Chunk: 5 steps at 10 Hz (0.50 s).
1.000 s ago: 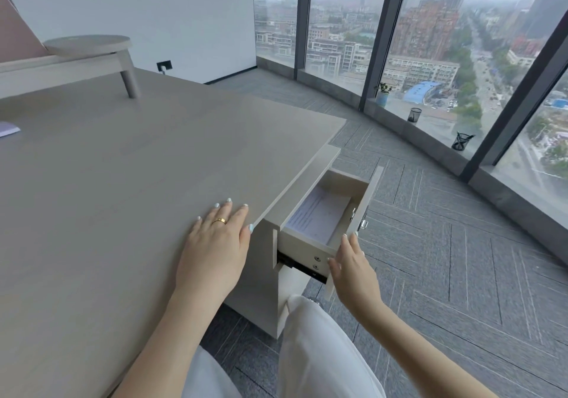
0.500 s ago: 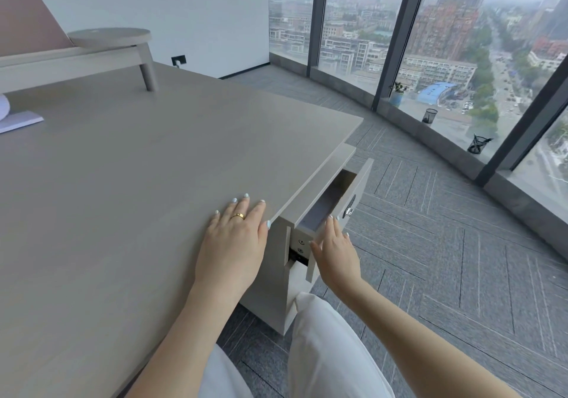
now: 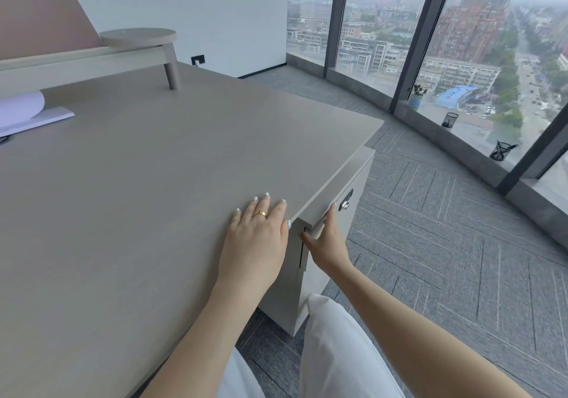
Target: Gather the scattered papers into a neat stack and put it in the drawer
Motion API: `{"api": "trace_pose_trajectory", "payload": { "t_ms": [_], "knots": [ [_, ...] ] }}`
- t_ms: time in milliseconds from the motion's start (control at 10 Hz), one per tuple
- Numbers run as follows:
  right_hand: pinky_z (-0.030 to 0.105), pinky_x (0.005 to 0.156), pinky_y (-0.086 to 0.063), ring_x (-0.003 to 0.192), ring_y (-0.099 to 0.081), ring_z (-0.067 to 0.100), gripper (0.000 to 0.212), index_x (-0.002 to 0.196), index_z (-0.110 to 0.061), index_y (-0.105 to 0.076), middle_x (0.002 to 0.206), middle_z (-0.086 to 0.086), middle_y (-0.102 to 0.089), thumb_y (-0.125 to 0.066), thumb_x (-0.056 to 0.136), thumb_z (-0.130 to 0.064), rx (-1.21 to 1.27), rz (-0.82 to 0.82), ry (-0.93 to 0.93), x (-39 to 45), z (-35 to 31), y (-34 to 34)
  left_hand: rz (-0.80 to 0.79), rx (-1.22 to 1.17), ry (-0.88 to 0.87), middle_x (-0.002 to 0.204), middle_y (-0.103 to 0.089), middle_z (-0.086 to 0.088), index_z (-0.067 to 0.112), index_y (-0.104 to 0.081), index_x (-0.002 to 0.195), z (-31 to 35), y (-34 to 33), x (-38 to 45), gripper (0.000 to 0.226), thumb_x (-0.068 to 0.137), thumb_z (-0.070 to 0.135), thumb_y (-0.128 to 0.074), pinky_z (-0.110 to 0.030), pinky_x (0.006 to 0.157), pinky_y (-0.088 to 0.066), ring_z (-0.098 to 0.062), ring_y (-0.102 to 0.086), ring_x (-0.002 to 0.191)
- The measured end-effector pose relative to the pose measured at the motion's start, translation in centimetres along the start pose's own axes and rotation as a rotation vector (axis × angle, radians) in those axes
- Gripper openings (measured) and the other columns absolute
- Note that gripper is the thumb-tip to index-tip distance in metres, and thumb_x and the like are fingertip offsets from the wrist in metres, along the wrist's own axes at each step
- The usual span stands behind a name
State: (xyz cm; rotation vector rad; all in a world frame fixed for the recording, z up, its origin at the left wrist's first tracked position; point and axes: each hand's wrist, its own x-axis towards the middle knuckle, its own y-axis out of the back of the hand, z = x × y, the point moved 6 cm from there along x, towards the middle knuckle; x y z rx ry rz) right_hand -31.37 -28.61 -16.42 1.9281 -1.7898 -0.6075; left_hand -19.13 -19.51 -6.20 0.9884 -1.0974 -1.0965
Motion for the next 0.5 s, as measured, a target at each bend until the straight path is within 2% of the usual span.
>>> {"api": "trace_pose_trajectory", "payload": {
  "t_ms": [100, 200, 300, 400, 500],
  "knots": [
    [0.024, 0.074, -0.036, 0.122, -0.051, 0.020, 0.074, 0.143, -0.015, -0.019, 0.138, -0.003, -0.048, -0.060, 0.082, -0.017, 0.082, 0.066, -0.022, -0.2, -0.3, -0.6, -0.004, 0.017, -0.001, 0.157, -0.023, -0.005, 0.023, -0.028, 0.144, 0.0, 0.0, 0.0, 0.045, 0.100, 0.033, -0.020, -0.039, 0.115, -0.016, -0.021, -0.019, 0.145],
    [0.026, 0.068, -0.035, 0.110, -0.058, 0.024, 0.047, 0.125, -0.016, -0.037, 0.120, -0.001, -0.059, -0.055, 0.082, -0.013, 0.121, 0.123, -0.019, 0.2, -0.2, -0.5, -0.013, 0.027, -0.013, 0.158, -0.021, -0.004, 0.024, -0.025, 0.145, 0.2, -0.1, 0.0, 0.046, 0.100, 0.033, -0.019, -0.040, 0.116, -0.015, -0.021, -0.018, 0.146],
    [0.027, 0.074, -0.036, 0.117, -0.054, 0.024, 0.049, 0.131, -0.018, -0.037, 0.130, -0.002, -0.056, -0.055, 0.085, -0.017, 0.047, 0.056, -0.001, 0.2, -0.2, 0.2, -0.030, 0.020, -0.012, 0.158, -0.020, -0.005, 0.024, -0.024, 0.146, 0.2, -0.2, 0.2, 0.047, 0.100, 0.033, -0.019, -0.040, 0.116, -0.015, -0.021, -0.017, 0.146],
    [0.031, 0.091, -0.038, 0.129, -0.046, 0.025, 0.059, 0.141, -0.018, -0.032, 0.142, 0.000, -0.048, -0.057, 0.088, -0.020, 0.010, -0.018, 0.063, 0.2, -0.1, 1.3, -0.008, -0.001, -0.007, 0.158, -0.020, -0.005, 0.023, -0.025, 0.146, 0.1, 0.0, 0.2, 0.047, 0.100, 0.033, -0.020, -0.040, 0.116, -0.014, -0.021, -0.017, 0.146],
    [0.027, 0.108, -0.027, 0.140, -0.033, 0.018, 0.062, 0.146, -0.016, -0.027, 0.151, 0.001, -0.037, -0.056, 0.091, -0.020, 0.118, 0.056, 0.051, -0.4, -0.5, 3.1, -0.045, 0.007, -0.035, 0.159, -0.017, -0.002, 0.025, -0.022, 0.147, 0.2, -0.1, -0.1, 0.047, 0.100, 0.033, -0.022, -0.037, 0.117, -0.012, -0.019, -0.014, 0.146]
  ]
}}
